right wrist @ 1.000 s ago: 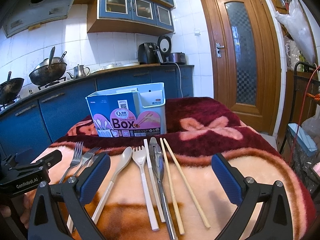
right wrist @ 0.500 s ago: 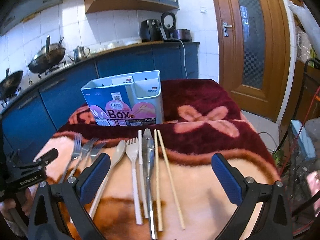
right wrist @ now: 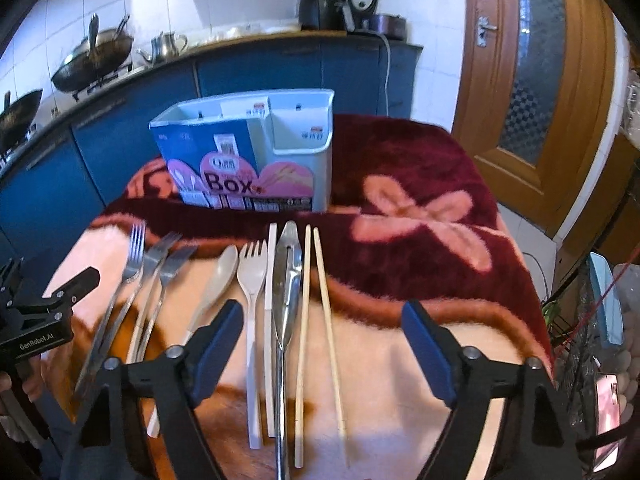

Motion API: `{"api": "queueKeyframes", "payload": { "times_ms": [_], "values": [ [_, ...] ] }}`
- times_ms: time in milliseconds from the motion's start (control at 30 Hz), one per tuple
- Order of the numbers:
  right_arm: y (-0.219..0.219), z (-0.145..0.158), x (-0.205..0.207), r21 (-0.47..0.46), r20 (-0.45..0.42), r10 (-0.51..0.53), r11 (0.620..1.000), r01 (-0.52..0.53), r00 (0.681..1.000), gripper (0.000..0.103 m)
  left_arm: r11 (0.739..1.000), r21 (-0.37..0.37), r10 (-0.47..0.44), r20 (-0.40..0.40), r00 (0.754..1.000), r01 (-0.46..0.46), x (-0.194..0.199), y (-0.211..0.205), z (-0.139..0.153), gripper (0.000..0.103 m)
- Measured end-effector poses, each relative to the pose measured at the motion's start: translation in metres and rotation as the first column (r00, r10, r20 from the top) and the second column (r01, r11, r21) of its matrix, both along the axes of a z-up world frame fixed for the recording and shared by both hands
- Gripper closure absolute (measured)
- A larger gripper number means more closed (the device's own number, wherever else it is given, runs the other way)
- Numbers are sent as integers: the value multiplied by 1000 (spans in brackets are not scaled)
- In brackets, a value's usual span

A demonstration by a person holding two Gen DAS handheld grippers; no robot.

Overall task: Organize utensils
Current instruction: 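Close left tool on a steel fork while right tool closes on a wooden chopstick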

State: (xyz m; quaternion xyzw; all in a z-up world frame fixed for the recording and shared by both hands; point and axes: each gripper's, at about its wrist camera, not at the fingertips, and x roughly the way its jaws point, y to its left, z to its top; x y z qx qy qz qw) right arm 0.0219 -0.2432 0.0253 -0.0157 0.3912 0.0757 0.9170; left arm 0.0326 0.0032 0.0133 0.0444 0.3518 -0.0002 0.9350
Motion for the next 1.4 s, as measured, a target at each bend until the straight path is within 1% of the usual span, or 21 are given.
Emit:
{"api": "queueKeyframes", "payload": {
  "times_ms": [67, 100, 167, 333, 433, 500, 633, 700, 767, 800, 867, 900, 933, 1000, 1033, 1067, 1100, 1167, 1233, 1333, 1400],
  "values": [
    [2, -4, 5, -14, -44, 22, 1000, -23, 999, 31, 1000, -10, -11, -35, 999, 10, 4, -1, -3, 1],
    [4, -5, 6, -17, -56, 29, 999, -30, 998, 32, 1000, -17, -19, -60, 998, 18, 8, -1, -5, 1],
    [6, -8, 10, -27, -94, 50, 998, -52, 994, 40, 999, -28, -32, -99, 995, 29, 13, -1, -9, 1],
    [9, -10, 18, -58, -137, 61, 996, -70, 989, 50, 998, -40, -44, -179, 983, 38, 27, -1, -15, 1],
    [8, -9, 23, -54, -160, 70, 995, -79, 985, 53, 997, -68, -60, -236, 970, 45, 37, 2, -17, 9],
    [7, -8, 26, -42, -167, 69, 996, -77, 983, 53, 996, -83, -63, -263, 963, 43, 42, 5, -18, 11],
    [2, -5, 29, -44, -183, 67, 996, -77, 981, 53, 994, -106, -70, -296, 953, 40, 50, 10, -20, 22],
    [1, -7, 31, -52, -202, 64, 996, -76, 977, 53, 990, -137, -86, -319, 944, 44, 52, 11, -22, 27],
    [0, -9, 32, -64, -224, 60, 995, -76, 973, 53, 986, -158, -103, -332, 937, 52, 53, 11, -22, 37],
    [0, -11, 33, -72, -239, 58, 994, -77, 969, 54, 985, -159, -112, -337, 935, 60, 53, 9, -21, 39],
    [-1, -15, 36, -80, -266, 57, 994, -81, 962, 56, 983, -168, -135, -356, 925, 78, 51, 5, -19, 52],
    [-2, -17, 37, -76, -280, 60, 994, -84, 958, 58, 981, -172, -144, -367, 919, 85, 51, 3, -19, 55],
    [-3, -18, 38, -61, -294, 65, 994, -86, 954, 59, 979, -177, -158, -381, 911, 96, 51, 0, -18, 61],
    [-6, -17, 41, -34, -310, 72, 996, -87, 948, 65, 977, -184, -178, -401, 899, 112, 49, -5, -17, 69],
    [-6, -17, 43, -27, -317, 72, 996, -85, 946, 70, 969, -212, -208, -423, 882, 127, 49, -7, -18, 74],
    [-7, -16, 46, -22, -329, 73, 996, -85, 942, 73, 962, -239, -229, -442, 867, 132, 50, -8, -20, 75],
    [-6, -16, 47, -22, -333, 74, 996, -86, 940, 74, 959, -249, -235, -451, 861, 131, 49, -9, -20, 75],
    [-5, -16, 50, -34, -347, 78, 995, -95, 934, 77, 960, -242, -240, -459, 855, 140, 49, -11, -20, 78],
    [-5, -17, 50, -40, -362, 78, 994, -99, 929, 79, 960, -246, -242, -471, 848, 137, 51, -12, -21, 79],
    [-4, -18, 49, -50, -367, 84, 993, -110, 926, 80, 958, -257, -245, -483, 841, 131, 54, -10, -21, 79],
    [-2, -20, 50, -69, -375, 85, 991, -119, 923, 81, 960, -248, -240, -495, 835, 129, 57, -11, -22, 79]
  ]
}}
